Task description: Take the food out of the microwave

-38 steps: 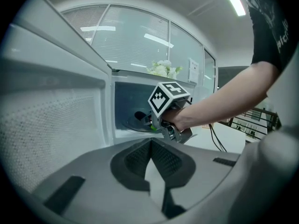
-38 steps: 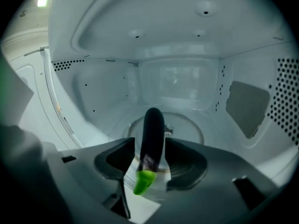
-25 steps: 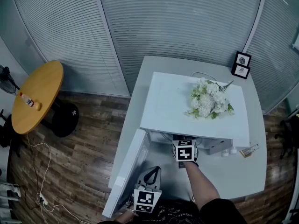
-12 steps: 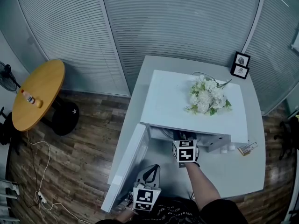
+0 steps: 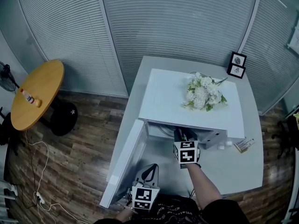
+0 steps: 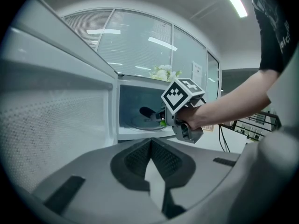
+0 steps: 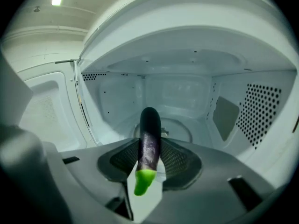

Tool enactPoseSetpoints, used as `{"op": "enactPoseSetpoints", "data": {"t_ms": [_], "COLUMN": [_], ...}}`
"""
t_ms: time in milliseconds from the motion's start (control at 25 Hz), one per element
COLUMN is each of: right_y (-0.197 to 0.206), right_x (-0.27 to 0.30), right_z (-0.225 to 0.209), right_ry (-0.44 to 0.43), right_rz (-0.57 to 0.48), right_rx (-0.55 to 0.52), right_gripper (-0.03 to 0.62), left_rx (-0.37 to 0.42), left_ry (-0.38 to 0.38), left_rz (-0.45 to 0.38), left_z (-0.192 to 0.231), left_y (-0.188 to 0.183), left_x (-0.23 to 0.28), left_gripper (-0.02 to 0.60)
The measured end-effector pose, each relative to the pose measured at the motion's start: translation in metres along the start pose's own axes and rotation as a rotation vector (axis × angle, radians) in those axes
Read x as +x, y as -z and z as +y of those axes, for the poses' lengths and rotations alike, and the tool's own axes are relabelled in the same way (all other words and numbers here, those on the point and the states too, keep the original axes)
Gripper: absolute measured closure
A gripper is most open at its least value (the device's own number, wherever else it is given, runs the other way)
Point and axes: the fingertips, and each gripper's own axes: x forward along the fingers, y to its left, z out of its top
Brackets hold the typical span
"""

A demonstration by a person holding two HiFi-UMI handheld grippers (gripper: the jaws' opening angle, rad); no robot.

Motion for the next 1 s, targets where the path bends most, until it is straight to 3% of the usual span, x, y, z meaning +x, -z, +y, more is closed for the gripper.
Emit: {"op": "enactPoseSetpoints", "data": {"t_ms": [1000], "right_y": [0.03], "right_x": [-0.063], "right_z": [0.007], "right_ry": [0.027], "right_rz": [-0.022], "right_rx": [0.021], "right_gripper": [0.451], "left_rx": [0.03], "left_ry": [0.056], "left_rz": [-0.029], "left_z": [-0.018], "left_y": [-0.003], "left_x": [-0.006], "left_gripper": [0.574]}}
